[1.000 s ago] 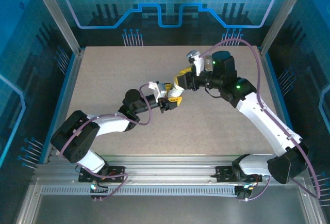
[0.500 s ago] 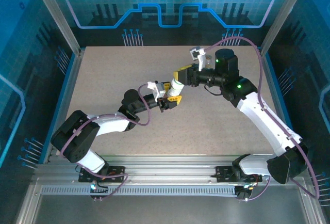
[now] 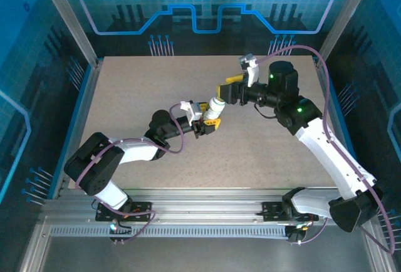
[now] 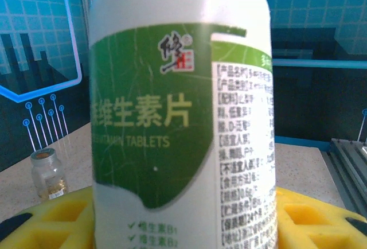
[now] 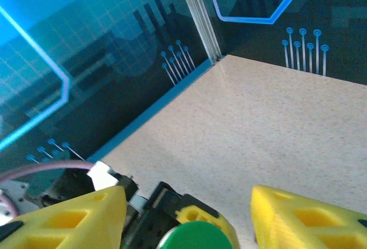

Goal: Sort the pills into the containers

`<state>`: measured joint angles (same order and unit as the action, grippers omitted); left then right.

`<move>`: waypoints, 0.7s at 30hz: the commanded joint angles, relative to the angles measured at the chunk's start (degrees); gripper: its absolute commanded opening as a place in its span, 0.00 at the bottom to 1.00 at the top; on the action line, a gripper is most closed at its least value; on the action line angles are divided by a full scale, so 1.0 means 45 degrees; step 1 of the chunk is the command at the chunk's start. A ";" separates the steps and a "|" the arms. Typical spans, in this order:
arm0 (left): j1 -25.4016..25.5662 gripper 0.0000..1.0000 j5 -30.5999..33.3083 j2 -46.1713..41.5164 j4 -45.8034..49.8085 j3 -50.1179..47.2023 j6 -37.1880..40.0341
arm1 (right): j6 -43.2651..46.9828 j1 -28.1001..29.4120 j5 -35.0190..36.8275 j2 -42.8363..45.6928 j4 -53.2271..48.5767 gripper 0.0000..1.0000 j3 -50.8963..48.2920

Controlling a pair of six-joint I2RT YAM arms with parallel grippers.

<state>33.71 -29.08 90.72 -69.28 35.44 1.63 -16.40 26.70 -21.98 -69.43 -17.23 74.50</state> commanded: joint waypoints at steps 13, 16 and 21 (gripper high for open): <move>0.0067 0.23 0.0416 0.0073 -0.0777 -0.0083 -0.0038 | 0.2743 0.0704 0.1267 -0.0313 -0.2435 0.55 0.0757; 0.0067 0.23 0.0452 0.0057 -0.0747 -0.0068 0.0048 | 0.3002 0.0881 0.1336 -0.0522 -0.2708 0.55 0.1015; 0.0074 0.23 0.0282 0.0003 -0.0769 -0.0034 0.0029 | 0.3054 0.0922 0.1413 -0.0650 -0.2761 0.48 0.1192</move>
<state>33.71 -27.22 90.83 -69.34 35.44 1.54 -3.97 30.06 -16.45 -71.88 -27.92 77.65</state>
